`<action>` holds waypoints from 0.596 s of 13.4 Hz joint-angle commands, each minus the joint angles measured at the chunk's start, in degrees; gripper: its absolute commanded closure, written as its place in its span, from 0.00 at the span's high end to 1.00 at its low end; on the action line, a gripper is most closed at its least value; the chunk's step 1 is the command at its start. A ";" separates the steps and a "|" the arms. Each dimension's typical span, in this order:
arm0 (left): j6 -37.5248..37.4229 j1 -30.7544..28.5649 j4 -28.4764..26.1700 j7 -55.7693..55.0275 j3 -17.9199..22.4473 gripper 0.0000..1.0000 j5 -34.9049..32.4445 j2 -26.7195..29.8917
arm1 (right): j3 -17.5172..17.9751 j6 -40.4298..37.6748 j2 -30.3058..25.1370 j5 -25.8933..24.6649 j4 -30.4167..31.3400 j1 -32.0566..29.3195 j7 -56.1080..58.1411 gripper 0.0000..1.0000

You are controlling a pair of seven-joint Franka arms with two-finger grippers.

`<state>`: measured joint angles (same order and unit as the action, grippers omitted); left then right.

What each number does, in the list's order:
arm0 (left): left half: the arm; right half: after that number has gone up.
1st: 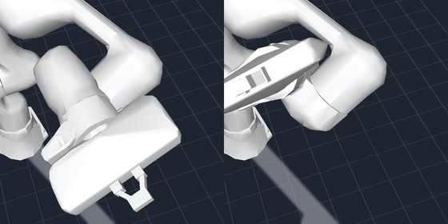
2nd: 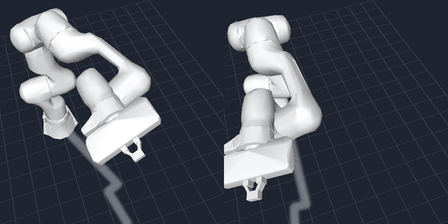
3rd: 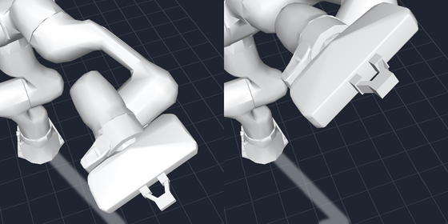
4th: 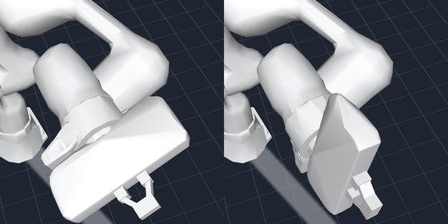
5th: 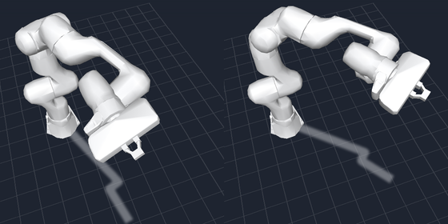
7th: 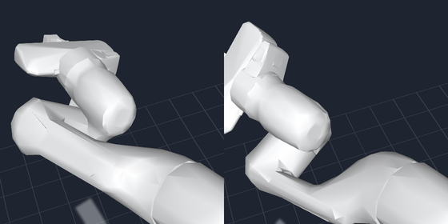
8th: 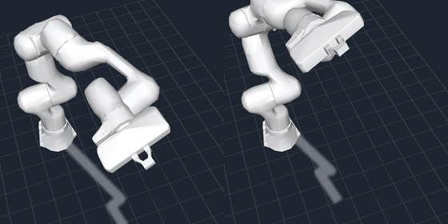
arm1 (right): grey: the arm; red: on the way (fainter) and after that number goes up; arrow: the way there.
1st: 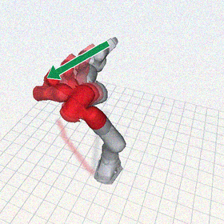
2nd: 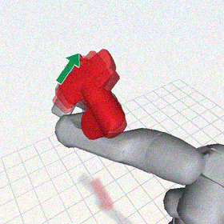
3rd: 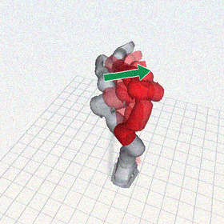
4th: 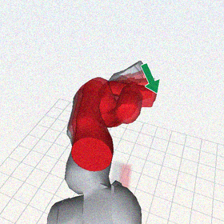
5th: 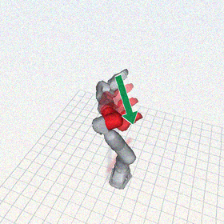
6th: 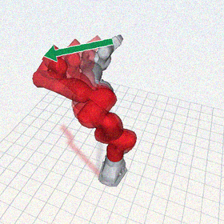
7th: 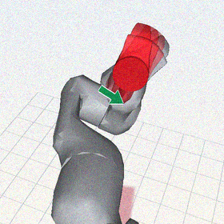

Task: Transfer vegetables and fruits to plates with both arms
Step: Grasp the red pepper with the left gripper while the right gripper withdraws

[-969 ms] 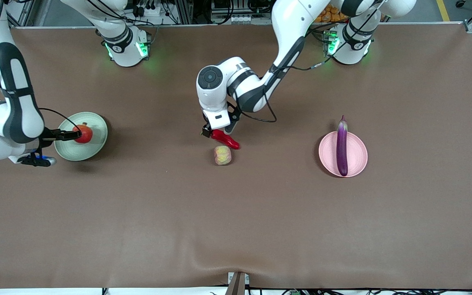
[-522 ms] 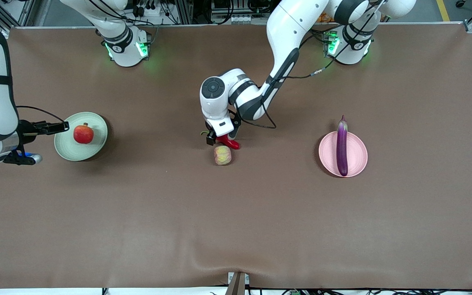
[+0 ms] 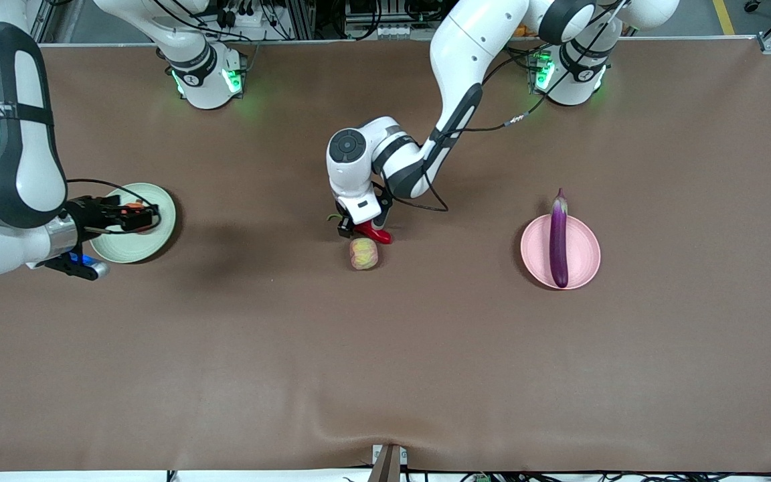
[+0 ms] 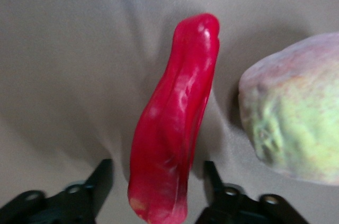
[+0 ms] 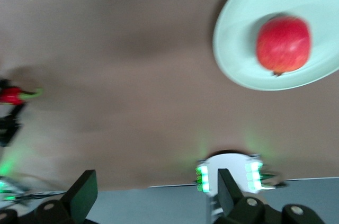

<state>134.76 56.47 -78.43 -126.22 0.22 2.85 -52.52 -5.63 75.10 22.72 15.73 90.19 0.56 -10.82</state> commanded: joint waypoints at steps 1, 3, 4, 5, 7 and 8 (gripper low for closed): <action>-0.55 1.10 1.35 -1.31 1.10 0.00 0.05 0.92 | -0.17 -1.10 -0.13 3.34 -2.12 1.98 -6.91 1.00; -5.79 1.19 1.35 -2.01 1.10 0.00 0.23 3.64 | -0.26 -1.01 -0.05 6.57 -3.08 4.09 -12.71 1.00; -9.48 1.02 1.35 -2.28 1.02 0.00 0.31 5.30 | -0.26 -0.75 0.04 8.16 -3.53 4.62 -15.26 1.00; -12.30 0.75 1.35 -2.19 0.84 0.00 0.31 7.93 | -0.17 -0.48 0.13 10.35 -3.53 5.23 -17.03 1.00; -18.18 -0.12 1.09 -1.06 0.93 0.00 0.05 12.85 | -0.17 1.35 0.31 14.49 -3.44 7.08 -21.06 1.00; -21.52 -1.61 1.08 2.43 0.75 0.00 -0.04 14.71 | -0.17 3.89 0.39 15.46 -3.09 9.35 -24.05 1.00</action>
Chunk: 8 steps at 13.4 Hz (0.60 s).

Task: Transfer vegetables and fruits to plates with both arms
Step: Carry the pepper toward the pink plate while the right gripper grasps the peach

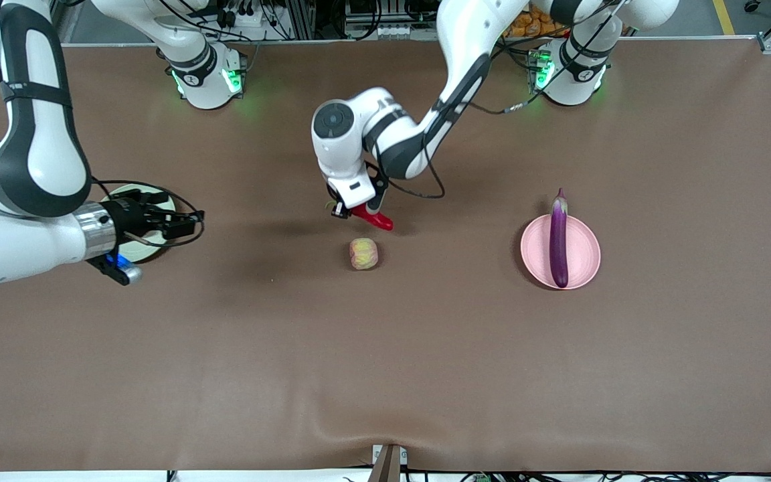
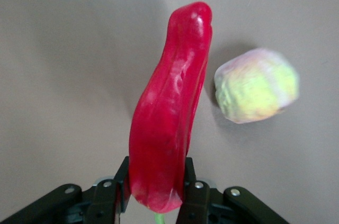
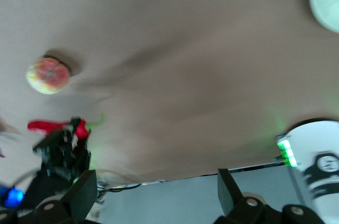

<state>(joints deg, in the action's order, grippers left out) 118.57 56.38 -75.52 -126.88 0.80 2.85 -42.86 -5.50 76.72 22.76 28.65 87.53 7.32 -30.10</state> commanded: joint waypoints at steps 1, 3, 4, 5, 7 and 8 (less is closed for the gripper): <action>-8.33 -3.10 -2.00 8.87 0.08 0.00 0.14 6.54 | -0.39 4.56 0.79 2.37 -0.35 5.22 -8.01 1.00; -13.08 -6.78 -2.00 21.09 0.35 0.00 0.58 7.52 | -0.39 9.21 1.93 2.54 0.70 8.57 -11.99 1.00; -13.45 -10.12 -2.26 25.50 0.09 0.00 0.58 7.70 | -0.39 12.11 2.19 2.55 1.40 10.85 -13.39 1.00; -14.32 -12.41 -2.88 31.20 0.08 0.00 0.58 7.70 | -0.39 15.62 2.63 2.55 2.28 13.14 -16.54 1.00; -19.84 -16.81 -3.49 44.29 0.26 0.00 0.06 7.79 | -0.39 22.39 4.56 2.72 2.38 18.14 -24.44 1.00; -20.48 -19.00 -4.54 48.27 0.26 0.00 -0.03 8.57 | -0.39 25.81 6.05 2.64 2.46 20.26 -28.49 1.00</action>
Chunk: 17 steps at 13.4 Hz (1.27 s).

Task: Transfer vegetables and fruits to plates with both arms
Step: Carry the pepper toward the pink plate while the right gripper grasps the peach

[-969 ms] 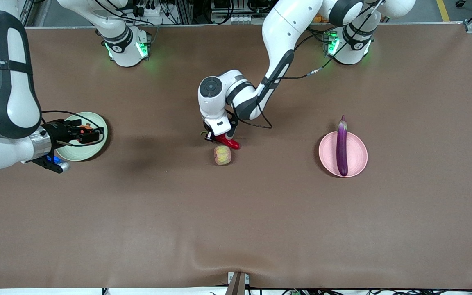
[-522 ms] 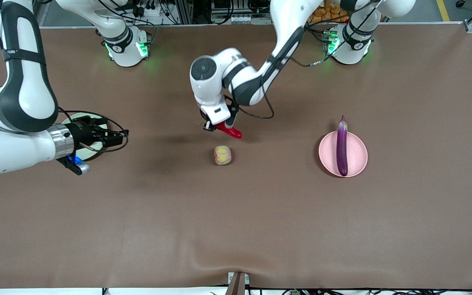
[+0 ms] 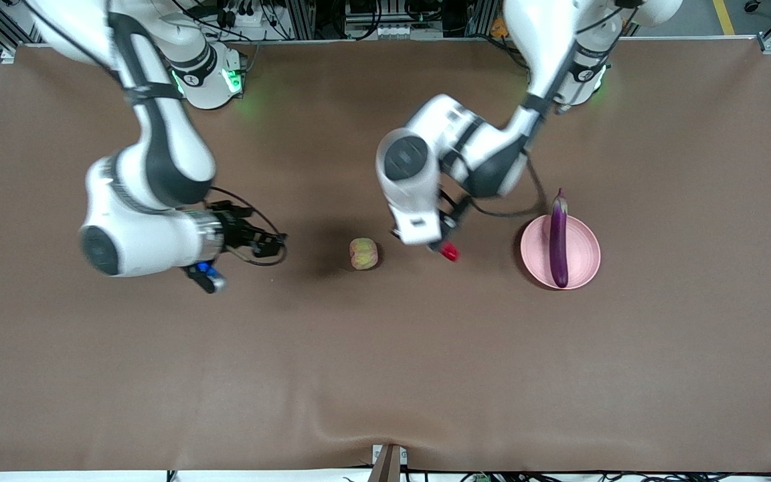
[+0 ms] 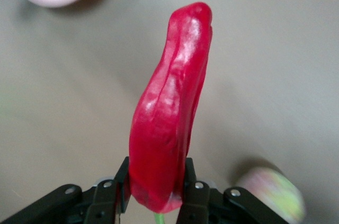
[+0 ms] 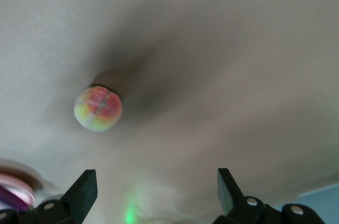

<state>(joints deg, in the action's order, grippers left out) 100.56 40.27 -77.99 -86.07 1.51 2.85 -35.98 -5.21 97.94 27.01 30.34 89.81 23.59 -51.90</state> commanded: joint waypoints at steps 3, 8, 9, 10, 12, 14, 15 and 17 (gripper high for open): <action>-1.69 -7.65 -9.97 18.44 -0.45 0.00 -2.39 5.83 | -0.59 16.37 6.20 1.03 0.19 10.05 -18.63 1.00; 0.95 -11.61 -20.87 34.44 -0.54 0.00 -9.52 9.52 | -0.67 29.76 12.36 0.77 0.63 16.22 -22.45 1.00; 1.39 -12.48 -22.89 38.39 -0.54 0.00 -10.14 10.05 | -0.67 30.99 13.24 0.77 0.98 16.48 -22.54 1.00; 1.66 -13.02 -23.87 41.74 -0.54 0.00 -10.75 9.97 | -0.67 33.44 14.03 0.68 1.77 17.44 -22.54 1.00; 1.75 -14.95 -24.14 45.98 -0.54 0.00 -11.99 8.92 | -0.76 36.45 14.30 0.07 4.05 18.59 -22.28 0.84; 1.75 -15.57 -24.14 47.48 -0.54 0.00 -12.07 6.90 | -0.67 35.75 13.77 -0.02 4.15 17.90 -21.92 0.11; 1.75 -15.40 -24.14 47.48 -0.54 0.00 -12.08 6.02 | -1.11 32.61 12.99 -0.11 4.06 17.63 -21.75 0.00; 1.75 -15.04 -24.14 47.57 -0.54 0.00 -12.16 5.05 | -2.86 20.78 9.75 -4.12 3.62 15.53 -18.87 0.00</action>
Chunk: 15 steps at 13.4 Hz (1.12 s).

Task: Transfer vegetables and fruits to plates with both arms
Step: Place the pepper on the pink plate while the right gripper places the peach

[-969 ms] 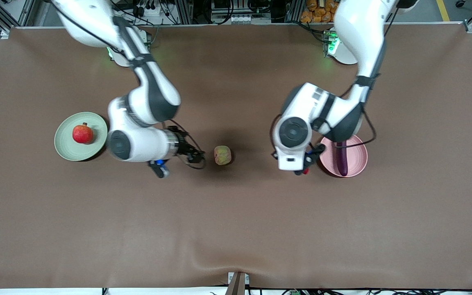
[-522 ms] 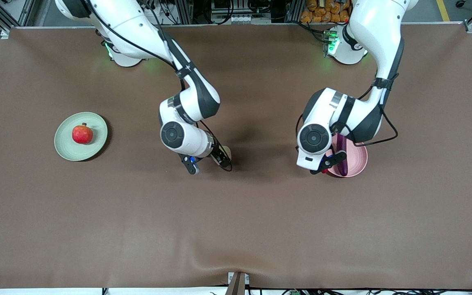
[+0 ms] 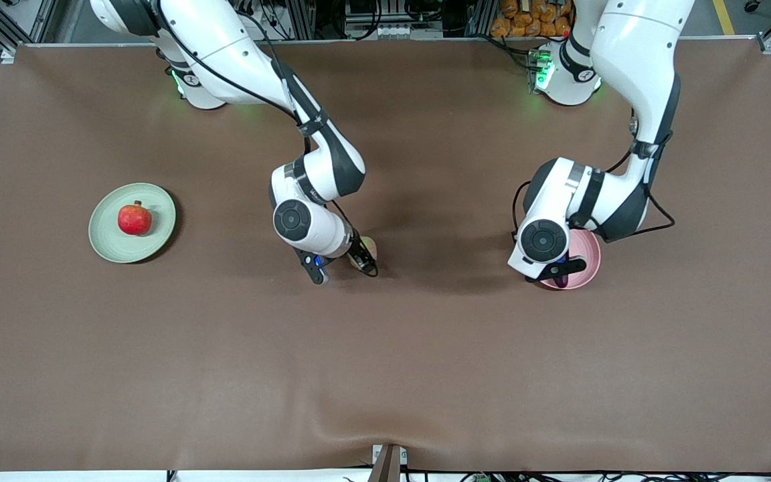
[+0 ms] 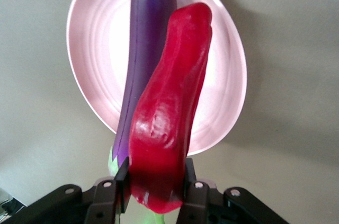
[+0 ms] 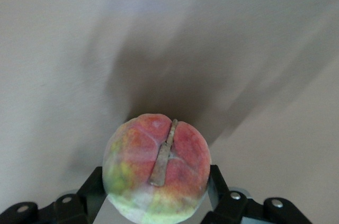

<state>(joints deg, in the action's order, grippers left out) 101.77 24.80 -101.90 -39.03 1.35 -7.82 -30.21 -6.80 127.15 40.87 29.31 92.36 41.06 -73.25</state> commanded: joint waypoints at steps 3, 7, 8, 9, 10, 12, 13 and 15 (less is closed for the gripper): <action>0.53 0.78 0.03 0.44 -0.39 1.00 -1.41 -0.90 | -4.44 -28.65 -10.44 -8.90 1.68 -8.25 18.26 0.00; -2.10 0.16 1.96 5.61 -0.56 1.00 -1.32 3.22 | -12.16 -34.95 -19.15 -16.02 11.68 -15.99 48.57 0.00; -3.15 0.16 3.36 6.24 -0.65 1.00 -1.41 4.36 | -14.97 -35.21 -19.51 -18.04 12.66 -17.31 56.21 0.00; -4.73 -0.01 5.98 8.59 -0.65 1.00 -1.32 5.42 | -18.22 -35.04 -19.43 -18.93 13.71 -18.89 64.29 0.00; -6.66 -0.28 8.10 12.27 -0.39 1.00 -0.89 6.73 | -21.03 -34.51 -19.25 -19.72 14.77 -20.65 71.68 0.00; -8.61 -3.43 9.70 17.21 -0.73 1.00 -0.27 11.03 | -24.30 -34.77 -19.08 -21.30 14.87 -24.34 84.53 0.00; -8.61 -4.66 9.61 18.79 -0.74 1.00 0.51 13.49 | -25.36 -34.51 -18.90 -22.88 15.04 -25.84 88.24 0.00; -8.87 -8.00 9.18 22.66 -0.74 1.00 3.33 17.89 | -25.63 -32.07 -18.64 -25.09 16.87 -30.05 94.32 0.00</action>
<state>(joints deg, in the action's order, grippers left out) 93.71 19.87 -91.26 -20.00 1.16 -6.67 -16.91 -32.95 92.67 23.70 6.47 106.44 13.57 16.09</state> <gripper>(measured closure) 0.000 0.189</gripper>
